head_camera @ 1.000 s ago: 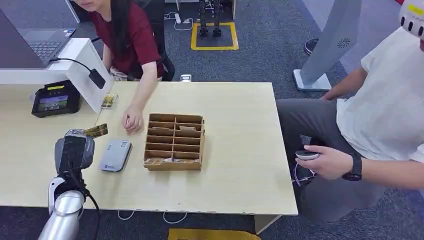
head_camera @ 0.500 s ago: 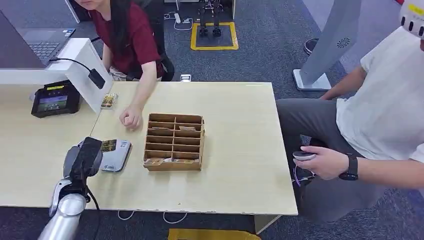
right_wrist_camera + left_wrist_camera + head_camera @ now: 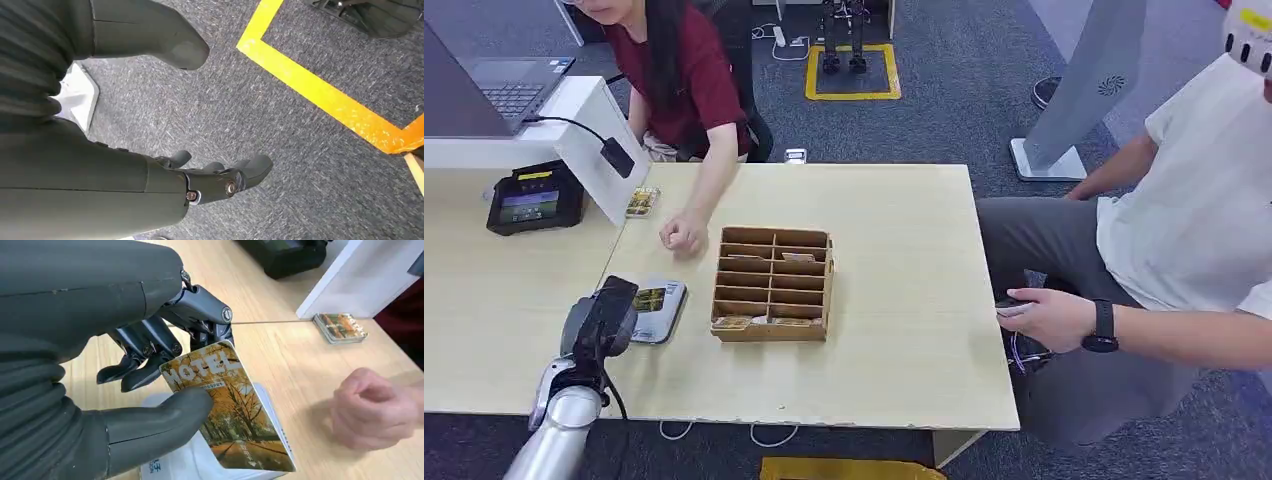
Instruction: Pass the card to the sensor for recognition and then transmit it.
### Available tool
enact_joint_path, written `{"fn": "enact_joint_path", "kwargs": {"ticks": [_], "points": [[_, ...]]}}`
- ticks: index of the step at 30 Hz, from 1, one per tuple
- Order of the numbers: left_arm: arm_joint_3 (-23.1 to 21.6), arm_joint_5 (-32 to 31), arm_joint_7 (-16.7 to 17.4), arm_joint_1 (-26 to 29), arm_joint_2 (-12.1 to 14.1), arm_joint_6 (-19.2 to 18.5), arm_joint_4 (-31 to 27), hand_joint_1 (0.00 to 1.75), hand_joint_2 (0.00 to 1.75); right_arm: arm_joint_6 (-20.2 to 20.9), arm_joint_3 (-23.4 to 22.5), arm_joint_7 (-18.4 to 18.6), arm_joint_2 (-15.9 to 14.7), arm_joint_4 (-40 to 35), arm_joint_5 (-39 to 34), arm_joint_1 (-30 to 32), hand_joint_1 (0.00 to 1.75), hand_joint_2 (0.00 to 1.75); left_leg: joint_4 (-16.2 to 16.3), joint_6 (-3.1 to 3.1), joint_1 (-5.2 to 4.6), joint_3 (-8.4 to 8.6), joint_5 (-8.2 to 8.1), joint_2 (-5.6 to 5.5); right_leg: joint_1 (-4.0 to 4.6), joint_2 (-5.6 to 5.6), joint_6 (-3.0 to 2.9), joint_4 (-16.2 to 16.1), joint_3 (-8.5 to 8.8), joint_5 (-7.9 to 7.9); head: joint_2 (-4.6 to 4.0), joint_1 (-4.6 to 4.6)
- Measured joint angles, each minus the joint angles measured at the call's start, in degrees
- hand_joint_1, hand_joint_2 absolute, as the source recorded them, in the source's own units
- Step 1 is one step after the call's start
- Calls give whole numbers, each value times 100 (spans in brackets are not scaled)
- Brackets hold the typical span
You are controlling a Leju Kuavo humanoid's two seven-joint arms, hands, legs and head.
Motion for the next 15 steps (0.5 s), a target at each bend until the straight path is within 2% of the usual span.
{"fn": "enact_joint_path", "kwargs": {"ticks": [3,8,15], "points": [[-28,-59,136,-96,15,-168,171,175,175,50,-2,15,0,-4,50,-25,0,175,0,-6,0,1,4,0,0,1,-2,1,-1,2,0,0],[-192,-258,278,-421,50,-240,588,175,175,94,-7,55,2,-24,116,-79,0,175,0,-4,-1,-1,8,-3,0,-2,-8,1,-1,6,0,2],[-330,-334,282,-664,55,-240,914,175,175,118,-26,59,11,-44,146,-103,0,175,0,-9,0,-3,13,-2,0,-2,-12,1,-1,11,0,2]]}}
